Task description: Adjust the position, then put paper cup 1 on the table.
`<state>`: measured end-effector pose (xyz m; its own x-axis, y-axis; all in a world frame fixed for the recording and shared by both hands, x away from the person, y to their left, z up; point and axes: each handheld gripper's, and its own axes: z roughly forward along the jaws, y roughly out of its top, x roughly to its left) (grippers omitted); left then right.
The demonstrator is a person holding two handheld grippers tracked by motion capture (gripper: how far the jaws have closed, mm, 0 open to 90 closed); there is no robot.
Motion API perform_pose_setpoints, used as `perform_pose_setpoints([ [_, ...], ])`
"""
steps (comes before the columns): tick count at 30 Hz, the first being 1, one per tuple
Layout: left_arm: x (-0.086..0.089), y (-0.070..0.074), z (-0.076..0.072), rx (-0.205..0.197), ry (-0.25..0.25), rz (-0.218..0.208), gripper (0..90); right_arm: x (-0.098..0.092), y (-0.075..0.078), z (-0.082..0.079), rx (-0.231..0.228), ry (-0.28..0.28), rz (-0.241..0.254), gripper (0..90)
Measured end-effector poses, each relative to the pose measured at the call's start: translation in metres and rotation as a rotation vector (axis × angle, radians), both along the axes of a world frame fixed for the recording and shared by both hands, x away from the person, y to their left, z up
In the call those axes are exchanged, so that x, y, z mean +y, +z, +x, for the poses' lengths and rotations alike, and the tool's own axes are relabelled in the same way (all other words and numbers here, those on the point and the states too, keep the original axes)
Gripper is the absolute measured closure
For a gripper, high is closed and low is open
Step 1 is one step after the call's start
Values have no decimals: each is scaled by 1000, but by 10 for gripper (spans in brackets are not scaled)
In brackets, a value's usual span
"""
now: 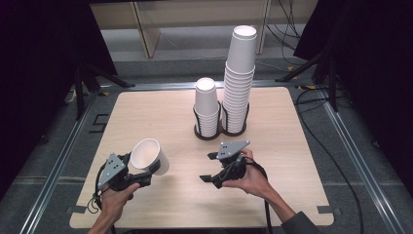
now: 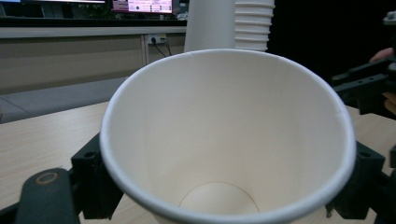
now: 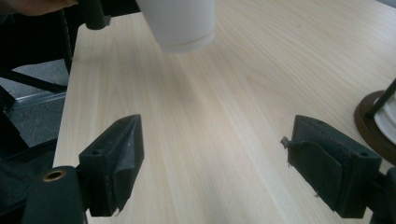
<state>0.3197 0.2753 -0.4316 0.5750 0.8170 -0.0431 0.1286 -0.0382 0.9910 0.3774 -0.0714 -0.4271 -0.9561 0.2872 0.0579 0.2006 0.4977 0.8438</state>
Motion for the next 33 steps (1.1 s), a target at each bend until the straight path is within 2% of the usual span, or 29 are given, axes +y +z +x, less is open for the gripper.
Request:
perform_pose_setpoints([
  [2, 0, -1, 4, 4, 13, -6, 158, -5, -1, -1, 0, -13, -9, 193],
  [10, 4, -3, 24, 29, 63, 25, 160, -21, -5, -4, 17, -60, -9, 198],
  [14, 5, -4, 34, 35, 76, 26, 160, -30, -5, -5, 11, -82, -13, 198],
  [16, 5, -5, 39, 39, 84, 31, 160, -35, -6, -7, 28, -97, -20, 197],
  [18, 5, -6, 43, 43, 93, 38, 160, -38, -7, -8, 13, -104, -25, 197],
  [22, 5, -8, 53, 44, 108, 49, 160, -44, -10, -10, 31, -124, -32, 197],
  [23, 5, -8, 55, 47, 112, 60, 160, -45, -11, -11, 35, -128, -31, 197],
  [25, 5, -9, 62, 45, 115, 55, 160, -47, -12, -11, 15, -134, -52, 196],
  [26, 5, -10, 65, 62, 120, 52, 160, -47, -13, -10, 4, -129, -51, 196],
  [27, 5, -11, 69, 59, 118, 52, 159, -48, -13, -12, 30, -135, -50, 196],
  [29, 5, -13, 75, 65, 133, 63, 159, -48, -14, -12, 18, -137, -55, 196],
  [33, 6, -16, 88, 78, 149, 66, 159, -49, -16, -13, 32, -136, -66, 195],
])
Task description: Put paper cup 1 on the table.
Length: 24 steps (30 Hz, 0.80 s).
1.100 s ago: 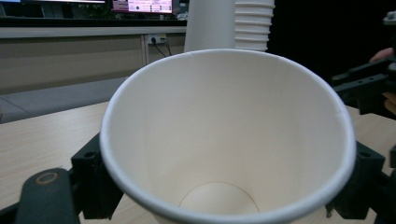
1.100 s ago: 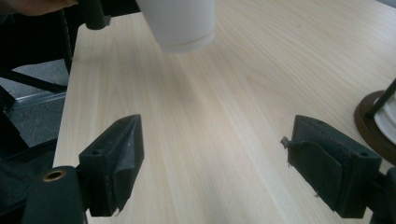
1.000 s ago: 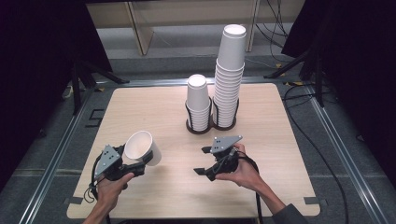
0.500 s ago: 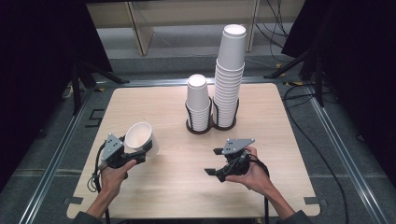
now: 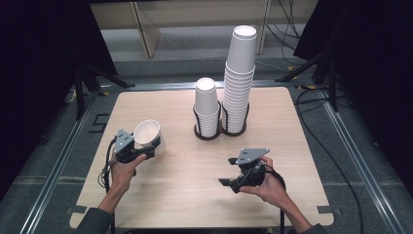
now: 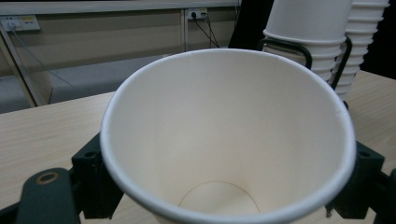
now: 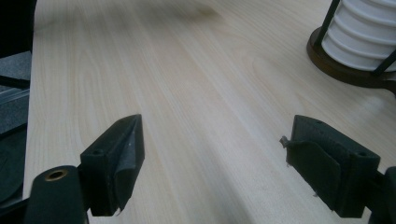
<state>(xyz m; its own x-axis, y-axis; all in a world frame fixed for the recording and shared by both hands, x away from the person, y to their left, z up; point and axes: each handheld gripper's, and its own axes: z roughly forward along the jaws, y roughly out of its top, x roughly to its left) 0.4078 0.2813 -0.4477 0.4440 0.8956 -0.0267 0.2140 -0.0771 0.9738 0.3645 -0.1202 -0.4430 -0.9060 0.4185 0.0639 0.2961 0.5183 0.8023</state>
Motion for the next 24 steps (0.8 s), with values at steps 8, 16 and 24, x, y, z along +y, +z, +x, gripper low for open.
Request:
perform_pose_setpoints([
  [8, 5, -2, 23, 0, 39, 0, 159, -2, -1, 0, 11, -7, -2, 196],
  [16, 9, -6, 44, 24, 83, 6, 158, -1, -1, -1, 11, -9, -7, 198],
  [24, 9, -12, 57, 34, 97, 19, 155, 0, -3, 0, 15, 6, -9, 199],
])
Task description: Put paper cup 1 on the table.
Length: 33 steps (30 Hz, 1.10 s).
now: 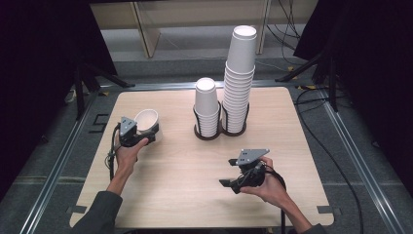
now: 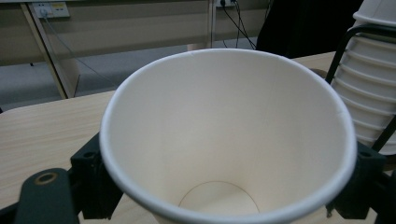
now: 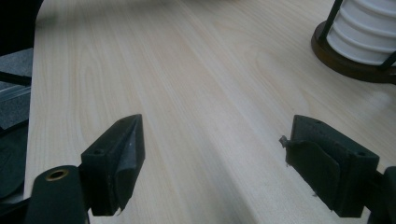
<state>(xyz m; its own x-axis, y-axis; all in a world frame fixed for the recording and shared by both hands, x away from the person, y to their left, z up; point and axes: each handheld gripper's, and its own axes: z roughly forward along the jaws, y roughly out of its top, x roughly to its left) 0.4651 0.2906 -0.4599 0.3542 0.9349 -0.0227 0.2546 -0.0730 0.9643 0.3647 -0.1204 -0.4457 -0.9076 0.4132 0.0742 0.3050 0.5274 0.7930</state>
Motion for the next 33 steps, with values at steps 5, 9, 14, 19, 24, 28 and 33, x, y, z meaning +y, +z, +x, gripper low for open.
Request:
perform_pose_setpoints([
  [5, -1, -6, 8, 19, 12, 17, 154, 1, -1, 0, -10, 11, -4, 200],
  [9, -1, -13, 15, 18, 28, 18, 153, 2, -2, 0, 4, 9, -3, 200],
  [14, -3, -15, 22, 16, 34, 45, 150, 3, -1, 0, -11, 24, -7, 200],
  [19, -5, -16, 26, 8, 35, 72, 138, 2, -2, -1, 14, 13, -5, 200],
  [24, -5, -19, 25, 9, 3, 51, 120, 2, -2, -1, 5, 27, 1, 201],
  [28, -4, -23, 22, 18, -12, 51, 125, 3, -1, -1, -7, 38, -3, 202],
  [33, -1, -29, 20, 37, -20, 48, 139, 3, -1, -1, 1, 35, 0, 204],
])
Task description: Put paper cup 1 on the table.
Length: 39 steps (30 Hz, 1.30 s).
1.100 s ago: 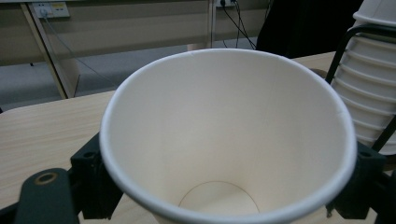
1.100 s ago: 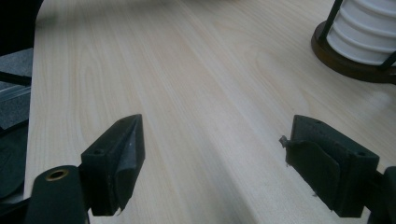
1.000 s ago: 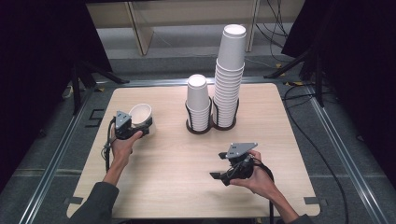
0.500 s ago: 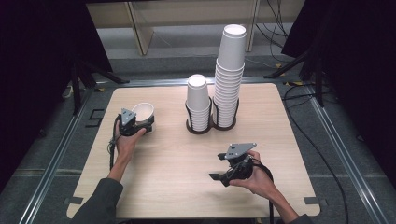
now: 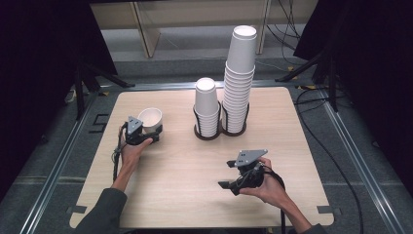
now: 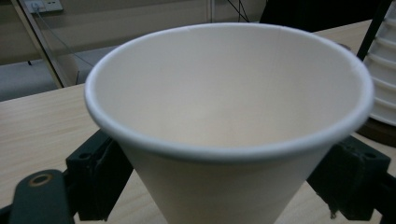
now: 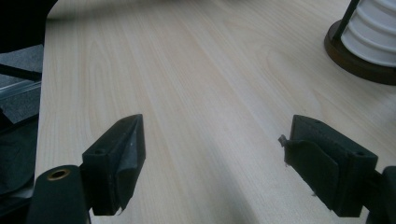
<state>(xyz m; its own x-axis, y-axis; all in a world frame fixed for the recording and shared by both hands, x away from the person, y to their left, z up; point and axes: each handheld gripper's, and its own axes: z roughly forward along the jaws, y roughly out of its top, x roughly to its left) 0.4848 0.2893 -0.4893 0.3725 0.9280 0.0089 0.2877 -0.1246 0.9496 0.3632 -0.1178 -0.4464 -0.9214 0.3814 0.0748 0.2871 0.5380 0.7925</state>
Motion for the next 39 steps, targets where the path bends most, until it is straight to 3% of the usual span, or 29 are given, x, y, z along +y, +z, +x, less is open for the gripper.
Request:
perform_pose_setpoints([
  [7, 4, -4, -6, 28, -10, 20, 142, 0, 0, 0, 3, -4, 1, 204],
  [13, 9, -7, -16, 43, -7, 9, 143, -2, 1, 1, -17, -14, 2, 203],
  [17, 11, -4, -25, 65, -7, -13, 143, -4, 2, 2, -2, -26, 10, 202],
  [18, 11, -3, -28, 68, -6, -11, 143, -4, 2, 2, -13, -28, 9, 202],
  [19, 10, -2, -32, 66, -11, -6, 143, -4, 3, 1, 4, -35, 11, 202],
  [20, 9, 0, -36, 76, -21, -1, 143, -5, 3, 3, -18, -38, 12, 202],
  [24, 5, 11, -50, 65, -40, 14, 144, -7, 5, 3, -7, -49, 20, 202],
  [28, 3, 23, -64, 61, -57, 24, 143, -8, 6, 4, -25, -55, 20, 203],
  [30, 3, 29, -72, 60, -57, 19, 143, -9, 6, 4, -8, -67, 20, 203],
  [33, 1, 36, -85, 40, -70, 4, 143, -11, 7, 5, -17, -89, 23, 204],
  [34, 0, 38, -90, 51, -75, 4, 144, -12, 8, 6, -16, -99, 25, 205],
  [39, -5, 41, -109, 48, -100, -28, 143, -18, 10, 10, -12, -158, 54, 207],
])
